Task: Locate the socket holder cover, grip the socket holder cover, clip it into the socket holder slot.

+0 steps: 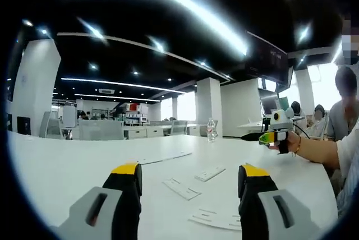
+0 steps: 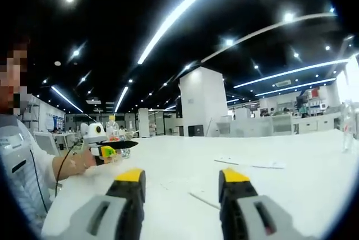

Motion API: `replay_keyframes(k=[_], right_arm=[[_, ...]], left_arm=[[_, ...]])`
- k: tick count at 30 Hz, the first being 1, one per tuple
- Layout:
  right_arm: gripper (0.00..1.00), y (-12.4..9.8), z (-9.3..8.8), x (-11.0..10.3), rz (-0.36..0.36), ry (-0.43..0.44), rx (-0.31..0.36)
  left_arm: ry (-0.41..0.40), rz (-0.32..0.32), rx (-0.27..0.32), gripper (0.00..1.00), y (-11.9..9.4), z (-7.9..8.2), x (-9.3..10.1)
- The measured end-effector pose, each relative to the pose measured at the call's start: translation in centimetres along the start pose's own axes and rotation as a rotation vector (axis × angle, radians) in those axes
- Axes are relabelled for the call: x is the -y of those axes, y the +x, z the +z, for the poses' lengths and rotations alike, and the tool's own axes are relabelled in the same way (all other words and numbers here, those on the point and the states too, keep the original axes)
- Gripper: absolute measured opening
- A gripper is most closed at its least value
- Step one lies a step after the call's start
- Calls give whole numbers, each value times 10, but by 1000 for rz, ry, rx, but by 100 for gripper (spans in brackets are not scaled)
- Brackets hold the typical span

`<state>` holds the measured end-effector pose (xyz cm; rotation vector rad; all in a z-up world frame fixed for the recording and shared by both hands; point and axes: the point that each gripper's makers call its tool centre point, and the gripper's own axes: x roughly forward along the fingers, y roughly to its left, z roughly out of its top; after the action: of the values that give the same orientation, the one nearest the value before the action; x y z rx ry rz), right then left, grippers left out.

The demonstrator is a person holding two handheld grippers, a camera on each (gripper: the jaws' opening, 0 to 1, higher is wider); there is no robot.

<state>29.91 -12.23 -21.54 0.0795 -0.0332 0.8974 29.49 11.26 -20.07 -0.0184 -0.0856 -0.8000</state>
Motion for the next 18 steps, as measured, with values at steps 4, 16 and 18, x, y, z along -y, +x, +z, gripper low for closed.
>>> replay_keyframes(k=[4, 16, 18], right_arm=[[53, 1, -3, 1, -12, 3, -13], [52, 5, -14, 3, -32, 18, -54], [52, 6, -15, 5, -35, 23, -57]], left_arm=[[-116, -62, -116, 66, 3, -12, 14], [-339, -177, -574, 63, 0, -65, 44], [-362, -158, -626, 63, -1, -73, 44]])
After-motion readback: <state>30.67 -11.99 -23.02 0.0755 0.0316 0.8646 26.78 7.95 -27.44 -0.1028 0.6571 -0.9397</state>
